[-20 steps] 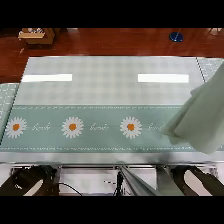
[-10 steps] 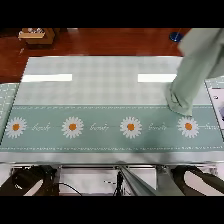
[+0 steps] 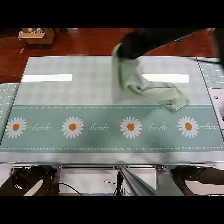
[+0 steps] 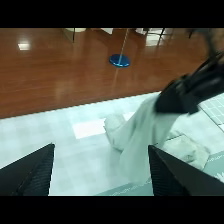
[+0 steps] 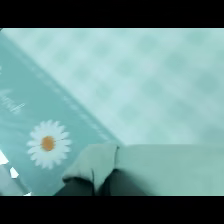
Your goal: Fold the shirts.
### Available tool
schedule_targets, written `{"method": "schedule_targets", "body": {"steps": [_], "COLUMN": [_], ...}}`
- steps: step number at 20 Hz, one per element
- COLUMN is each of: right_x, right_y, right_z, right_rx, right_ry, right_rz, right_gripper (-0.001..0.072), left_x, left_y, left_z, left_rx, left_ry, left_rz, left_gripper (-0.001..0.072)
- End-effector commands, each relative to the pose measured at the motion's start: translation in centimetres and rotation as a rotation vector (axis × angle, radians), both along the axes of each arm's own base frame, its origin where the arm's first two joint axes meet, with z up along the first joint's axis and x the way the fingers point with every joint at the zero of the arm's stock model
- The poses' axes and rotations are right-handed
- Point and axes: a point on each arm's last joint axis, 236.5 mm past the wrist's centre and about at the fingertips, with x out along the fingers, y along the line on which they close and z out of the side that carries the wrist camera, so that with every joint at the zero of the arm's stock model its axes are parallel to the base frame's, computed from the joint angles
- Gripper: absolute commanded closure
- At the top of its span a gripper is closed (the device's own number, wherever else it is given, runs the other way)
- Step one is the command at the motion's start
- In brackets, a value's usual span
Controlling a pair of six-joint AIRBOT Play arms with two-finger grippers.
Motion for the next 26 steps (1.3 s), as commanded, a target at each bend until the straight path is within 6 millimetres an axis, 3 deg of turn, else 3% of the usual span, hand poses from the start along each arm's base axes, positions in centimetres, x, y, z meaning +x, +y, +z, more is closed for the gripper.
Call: {"method": "schedule_targets", "body": {"steps": [1, 3, 5, 6, 7, 9, 11, 13, 16, 19, 21, 22, 24, 26], "right_x": [-5.1, -7.0, -7.3, -6.6, -5.3, -1.1, 3.4, 6.9, 8.9, 7.7, 6.7, 6.4, 5.9, 5.9], "right_y": [10.8, 15.3, 17.2, 16.9, 15.6, 10.1, 1.8, -7.6, -23.7, -35.9, -40.7, -42.1, -43.9, -44.6], "right_z": [-5.1, -6.3, -6.3, -6.1, -5.9, -5.3, -3.4, -0.7, 3.4, 4.7, 3.9, 3.4, 2.3, 0.7], "right_rx": [-0.007, 0.027, 0.046, 0.037, 0.006, -0.105, -0.230, -0.336, -0.496, -0.520, -0.470, -0.425, -0.351, -0.312], "right_ry": [0.052, 0.026, -0.029, -0.061, -0.092, -0.149, -0.214, -0.277, -0.325, -0.258, -0.175, -0.145, -0.089, -0.043], "right_rz": [0.186, 0.235, 0.245, 0.229, 0.200, 0.081, -0.078, -0.263, -0.575, -0.837, -0.943, -0.972, -1.010, -1.023], "right_gripper": [0.0696, 0.0671, 0.0218, 0.0151, 0.0151, 0.0152, 0.0152, 0.0152, 0.0163, 0.0179, 0.0180, 0.0180, 0.0180, 0.0180], "left_x": [-0.1, -0.1, 0.0, 0.1, 0.1, 0.3, 0.7, 1.8, 3.4, 4.9, 5.5, 5.3, 4.3, 4.2], "left_y": [0.1, 0.1, 0.2, 0.3, 0.3, 0.4, 0.6, 1.1, 1.9, 1.2, 0.7, 0.5, -0.8, -3.7], "left_z": [0.1, 0.1, 0.1, 0.1, 0.0, 0.0, -0.3, -2.4, -10.4, -18.9, -24.9, -28.1, -33.4, -36.5], "left_rx": [0.000, 0.000, 0.003, 0.005, 0.005, 0.009, 0.022, 0.073, 0.230, 0.399, 0.476, 0.505, 0.513, 0.430], "left_ry": [-0.003, -0.003, -0.004, -0.004, -0.004, -0.002, 0.004, 0.063, 0.296, 0.467, 0.579, 0.647, 0.770, 0.831], "left_rz": [0.001, 0.001, 0.007, 0.010, 0.011, 0.018, 0.034, 0.069, 0.114, 0.071, 0.041, 0.027, -0.031, -0.104], "left_gripper": [-0.0001, -0.0001, -0.0001, -0.0001, -0.0001, -0.0001, -0.0001, -0.0002, -0.0001, -0.0001, -0.0001, -0.0002, -0.0002, -0.0001]}}
